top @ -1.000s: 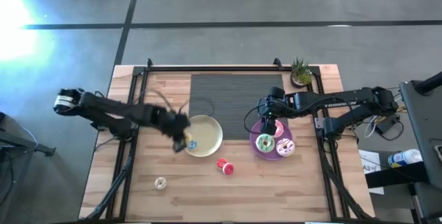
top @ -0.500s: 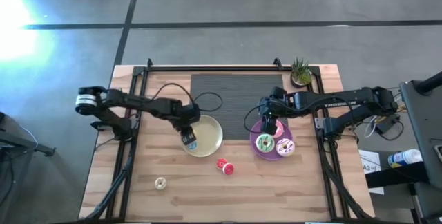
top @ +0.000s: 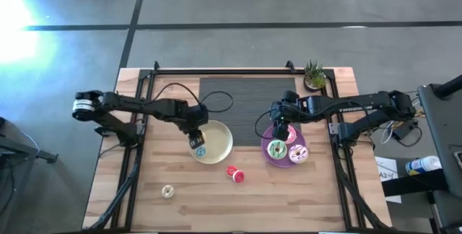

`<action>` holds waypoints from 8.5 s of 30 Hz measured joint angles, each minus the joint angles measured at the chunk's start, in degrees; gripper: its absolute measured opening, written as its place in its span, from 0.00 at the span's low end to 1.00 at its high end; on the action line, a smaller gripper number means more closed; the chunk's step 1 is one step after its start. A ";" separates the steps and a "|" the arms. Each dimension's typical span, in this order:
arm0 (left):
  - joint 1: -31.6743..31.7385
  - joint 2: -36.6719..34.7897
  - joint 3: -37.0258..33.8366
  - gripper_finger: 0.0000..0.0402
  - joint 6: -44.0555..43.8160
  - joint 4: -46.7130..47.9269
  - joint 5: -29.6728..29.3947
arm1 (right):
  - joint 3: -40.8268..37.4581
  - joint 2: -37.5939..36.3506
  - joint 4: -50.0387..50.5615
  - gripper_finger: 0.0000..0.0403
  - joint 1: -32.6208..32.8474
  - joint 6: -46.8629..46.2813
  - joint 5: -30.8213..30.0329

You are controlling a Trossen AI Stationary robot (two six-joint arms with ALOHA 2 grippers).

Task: Pick & Place donuts
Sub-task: Put the small yellow donut on the white plate, then put the small white donut on the white plate, then put the small red donut on the white plate, then put the small orange donut on the white plate

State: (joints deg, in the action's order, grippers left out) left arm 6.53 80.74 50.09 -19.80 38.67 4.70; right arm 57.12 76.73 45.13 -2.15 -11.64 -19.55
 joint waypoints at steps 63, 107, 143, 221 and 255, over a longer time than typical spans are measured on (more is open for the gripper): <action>-47.62 -1.38 -13.88 0.10 -35.49 -13.01 6.26 | -0.24 -0.04 -8.49 0.57 -2.40 -1.49 4.41; 6.16 5.01 7.47 0.35 6.59 5.34 -1.26 | -0.26 -0.04 -6.46 0.57 -2.36 -1.86 5.36; -5.97 -12.87 -0.36 0.38 -3.29 7.59 -8.03 | 17.90 34.47 -23.17 0.57 16.04 -7.26 28.34; -18.32 -26.06 -2.97 0.38 -22.25 19.76 -30.17 | 22.21 34.46 -23.52 0.53 13.63 4.34 20.24; -18.41 -26.97 -4.59 0.38 -19.42 19.64 -26.68 | 22.34 44.13 -27.08 0.43 16.91 -19.16 18.93</action>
State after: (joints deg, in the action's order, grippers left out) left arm -11.88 53.77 45.50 -39.22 58.30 -21.98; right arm 79.46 120.86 18.05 14.75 -30.80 -0.62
